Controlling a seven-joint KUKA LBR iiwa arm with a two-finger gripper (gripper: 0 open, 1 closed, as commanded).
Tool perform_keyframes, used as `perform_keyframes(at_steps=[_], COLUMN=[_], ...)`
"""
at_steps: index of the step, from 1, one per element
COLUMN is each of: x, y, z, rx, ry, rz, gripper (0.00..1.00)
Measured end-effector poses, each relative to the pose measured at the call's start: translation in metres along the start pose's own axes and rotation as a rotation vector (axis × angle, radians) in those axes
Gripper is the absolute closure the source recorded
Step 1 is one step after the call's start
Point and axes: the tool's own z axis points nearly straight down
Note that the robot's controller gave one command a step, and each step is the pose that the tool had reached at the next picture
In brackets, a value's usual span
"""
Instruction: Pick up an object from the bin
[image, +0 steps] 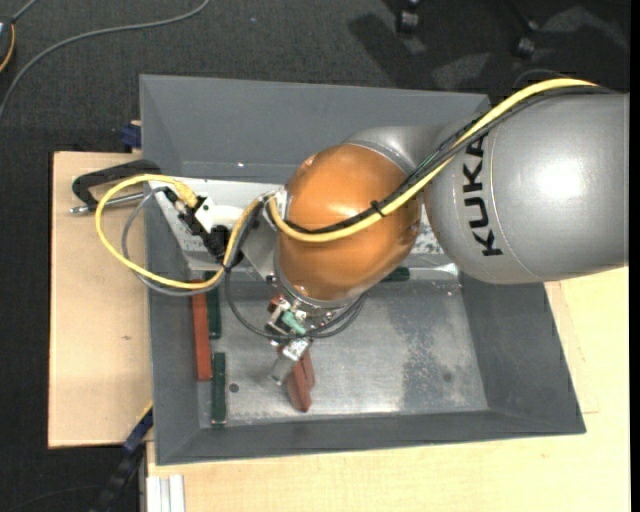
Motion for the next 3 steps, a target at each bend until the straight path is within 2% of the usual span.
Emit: perform_keyframes(at_steps=[1,2,3], x=[-0.007,0.003,0.039], y=[-0.022,0.014,0.029], z=[-0.176,-0.081,-0.05], rx=[0.001,-0.019,-0.014], ry=[0.002,-0.009,-0.007], rz=[-0.012,-0.109,-0.31], gripper=[1.0,1.0,1.0])
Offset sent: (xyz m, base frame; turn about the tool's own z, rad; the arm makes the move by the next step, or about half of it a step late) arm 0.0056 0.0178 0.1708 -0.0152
